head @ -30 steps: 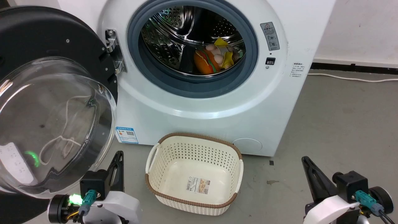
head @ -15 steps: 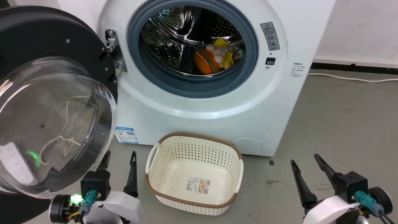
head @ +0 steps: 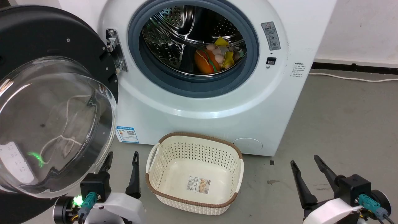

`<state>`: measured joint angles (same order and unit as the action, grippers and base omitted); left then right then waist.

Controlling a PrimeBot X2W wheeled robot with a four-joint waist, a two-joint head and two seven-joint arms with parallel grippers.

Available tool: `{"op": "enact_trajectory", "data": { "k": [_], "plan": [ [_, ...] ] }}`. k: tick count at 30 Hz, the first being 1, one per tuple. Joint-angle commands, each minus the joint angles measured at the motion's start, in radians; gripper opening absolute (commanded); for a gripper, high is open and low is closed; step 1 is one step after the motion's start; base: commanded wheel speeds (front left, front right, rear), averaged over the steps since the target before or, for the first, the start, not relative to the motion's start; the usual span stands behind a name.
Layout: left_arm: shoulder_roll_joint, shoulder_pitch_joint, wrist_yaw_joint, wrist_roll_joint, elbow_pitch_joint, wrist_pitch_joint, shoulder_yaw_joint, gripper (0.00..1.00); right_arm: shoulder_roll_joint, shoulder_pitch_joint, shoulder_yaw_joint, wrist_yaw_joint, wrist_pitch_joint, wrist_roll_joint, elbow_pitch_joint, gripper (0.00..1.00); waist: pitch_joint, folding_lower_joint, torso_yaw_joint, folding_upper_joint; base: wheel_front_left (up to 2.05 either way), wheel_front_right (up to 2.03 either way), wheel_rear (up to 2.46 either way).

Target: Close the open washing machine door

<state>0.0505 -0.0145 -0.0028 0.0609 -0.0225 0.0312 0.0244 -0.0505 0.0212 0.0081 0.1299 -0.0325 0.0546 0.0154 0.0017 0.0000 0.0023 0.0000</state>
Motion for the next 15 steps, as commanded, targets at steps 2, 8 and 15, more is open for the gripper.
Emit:
{"op": "enact_trajectory", "data": {
  "k": [2,8,15],
  "plan": [
    [0.000,0.012,-0.004,0.016,-0.006,0.014,0.007,1.00,0.000,0.015,0.003,0.000,-0.013,0.016,0.005,1.00,0.000,0.0000,0.000,0.0000,0.00,0.00,0.00],
    [0.000,0.015,-0.006,0.035,-0.012,0.027,0.015,1.00,0.000,0.021,0.005,0.000,-0.025,0.033,0.009,1.00,0.001,0.0000,0.001,0.0000,0.00,0.00,0.00],
    [0.000,0.019,-0.008,0.056,-0.020,0.041,0.024,1.00,0.000,0.028,0.008,0.000,-0.040,0.050,0.013,1.00,0.001,0.0000,0.002,0.0000,0.00,0.00,0.00]
  ]
}}
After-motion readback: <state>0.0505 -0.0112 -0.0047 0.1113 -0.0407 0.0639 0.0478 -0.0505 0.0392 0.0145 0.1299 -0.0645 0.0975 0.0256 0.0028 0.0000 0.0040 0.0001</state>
